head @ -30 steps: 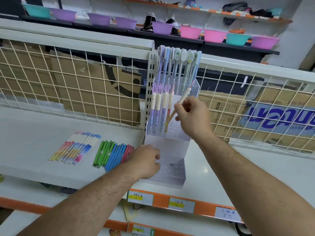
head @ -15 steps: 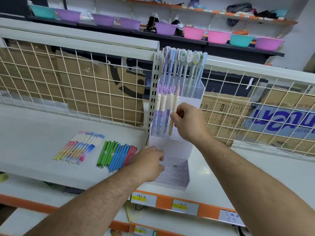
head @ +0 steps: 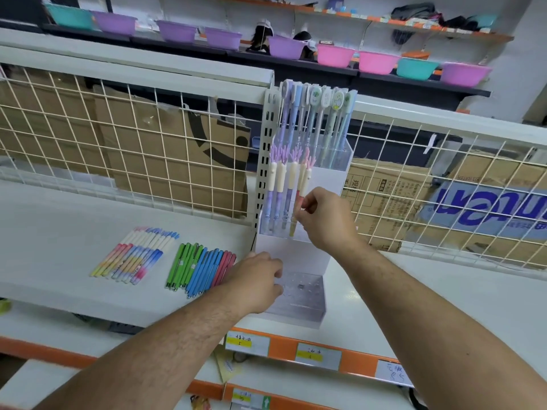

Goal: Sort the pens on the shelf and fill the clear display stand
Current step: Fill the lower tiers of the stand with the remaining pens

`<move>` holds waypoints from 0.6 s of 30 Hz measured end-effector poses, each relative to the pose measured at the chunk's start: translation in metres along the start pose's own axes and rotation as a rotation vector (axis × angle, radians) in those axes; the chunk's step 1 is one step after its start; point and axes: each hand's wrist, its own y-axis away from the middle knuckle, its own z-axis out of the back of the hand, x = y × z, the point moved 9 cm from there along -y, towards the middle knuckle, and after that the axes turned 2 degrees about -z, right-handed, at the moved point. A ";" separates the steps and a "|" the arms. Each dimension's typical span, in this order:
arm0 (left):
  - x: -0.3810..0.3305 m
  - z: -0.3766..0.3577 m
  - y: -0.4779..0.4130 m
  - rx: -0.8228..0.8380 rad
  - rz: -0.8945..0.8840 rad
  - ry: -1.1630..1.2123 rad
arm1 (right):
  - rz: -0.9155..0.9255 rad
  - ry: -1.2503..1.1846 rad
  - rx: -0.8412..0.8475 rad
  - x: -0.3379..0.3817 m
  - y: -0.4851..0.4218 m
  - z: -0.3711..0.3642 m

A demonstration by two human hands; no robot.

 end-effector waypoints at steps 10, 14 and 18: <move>-0.004 0.017 0.002 -0.009 0.048 0.048 | 0.050 0.244 0.140 -0.012 0.041 -0.006; 0.000 0.021 0.011 -0.029 0.052 0.048 | 0.031 0.358 0.210 -0.020 0.056 -0.015; 0.012 0.026 0.018 -0.029 0.053 0.046 | 0.013 0.382 0.262 -0.024 0.063 -0.026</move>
